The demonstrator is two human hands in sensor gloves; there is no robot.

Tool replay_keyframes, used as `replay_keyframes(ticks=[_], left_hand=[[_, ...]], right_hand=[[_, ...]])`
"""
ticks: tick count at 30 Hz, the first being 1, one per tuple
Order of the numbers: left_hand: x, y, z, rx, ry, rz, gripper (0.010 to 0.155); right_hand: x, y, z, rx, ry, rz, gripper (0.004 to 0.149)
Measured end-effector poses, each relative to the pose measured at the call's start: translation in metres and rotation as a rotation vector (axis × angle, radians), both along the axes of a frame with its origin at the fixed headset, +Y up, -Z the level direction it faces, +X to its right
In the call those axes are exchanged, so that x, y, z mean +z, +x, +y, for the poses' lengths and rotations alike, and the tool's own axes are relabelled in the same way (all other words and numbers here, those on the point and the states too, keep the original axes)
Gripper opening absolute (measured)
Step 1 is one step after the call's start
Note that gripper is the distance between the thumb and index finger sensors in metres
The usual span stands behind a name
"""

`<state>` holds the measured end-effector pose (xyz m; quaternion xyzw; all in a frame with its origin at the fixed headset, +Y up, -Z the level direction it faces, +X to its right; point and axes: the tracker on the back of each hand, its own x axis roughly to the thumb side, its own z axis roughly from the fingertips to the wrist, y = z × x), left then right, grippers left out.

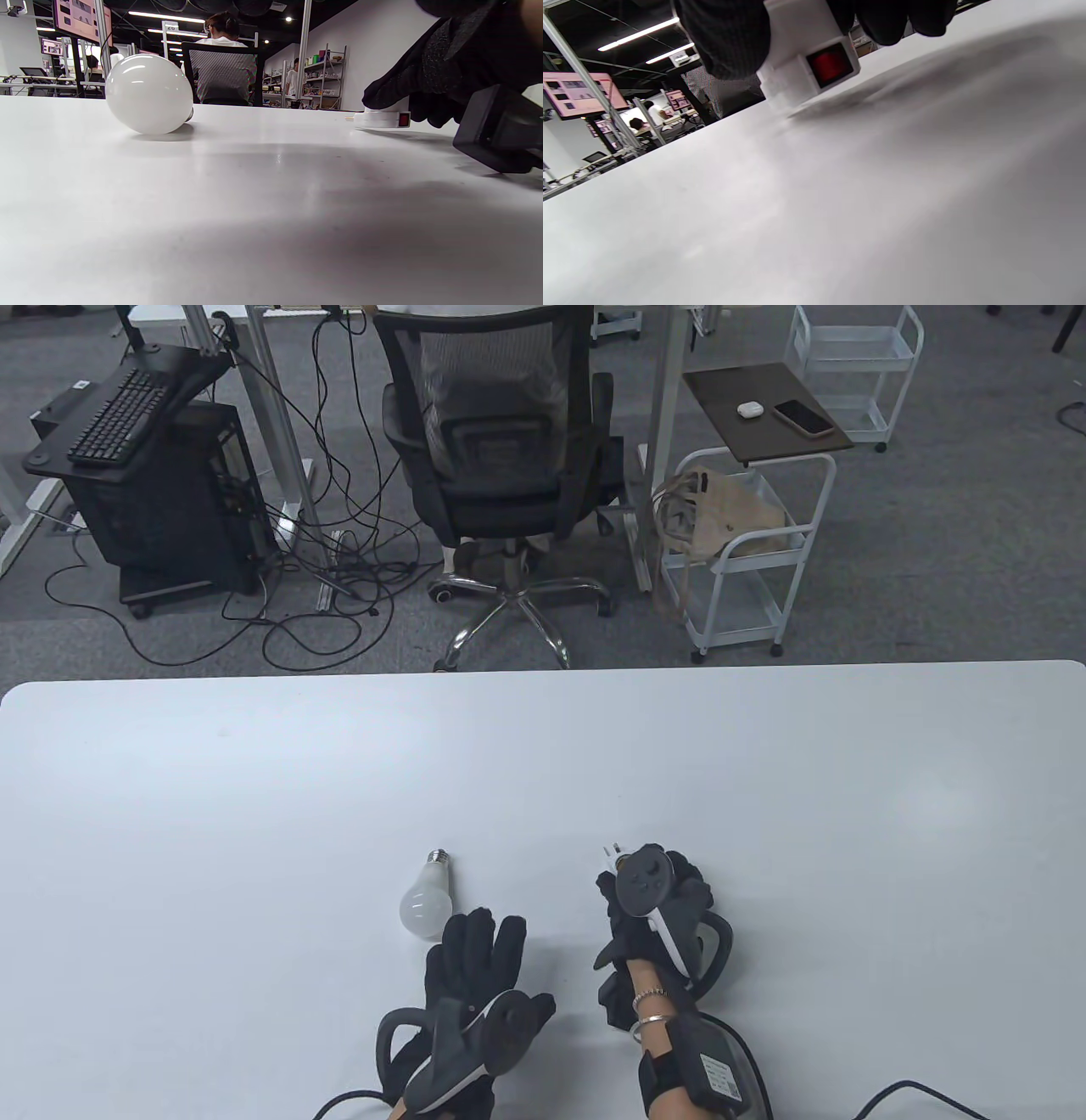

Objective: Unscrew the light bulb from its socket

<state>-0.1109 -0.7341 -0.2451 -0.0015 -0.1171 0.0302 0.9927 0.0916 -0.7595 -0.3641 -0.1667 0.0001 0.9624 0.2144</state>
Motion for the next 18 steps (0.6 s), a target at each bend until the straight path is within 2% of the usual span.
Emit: replay_keyframes(ticks=[3, 7, 8, 10, 14, 18], left_hand=[[-0.001, -0.001, 0.0, 0.003, -0.001, 0.007, 0.087], [-0.003, -0.004, -0.001, 0.007, -0.016, 0.016, 0.087], [-0.003, -0.005, -0.002, 0.008, -0.019, 0.018, 0.087], [-0.004, -0.007, -0.001, 0.012, -0.019, 0.032, 0.087], [-0.004, -0.011, 0.002, 0.034, -0.007, 0.041, 0.087], [-0.004, -0.012, 0.002, 0.05, -0.024, 0.02, 0.087]], right_hand=[[-0.002, 0.0, -0.001, 0.034, -0.047, -0.023, 0.064], [-0.002, -0.001, -0.001, 0.06, -0.053, 0.001, 0.066], [-0.002, -0.001, -0.001, 0.069, -0.056, 0.011, 0.067], [0.0, -0.001, 0.0, 0.044, -0.055, 0.036, 0.079], [0.011, 0.0, 0.01, 0.005, -0.028, 0.095, 0.091], [0.03, 0.004, 0.018, -0.037, -0.017, 0.191, 0.088]])
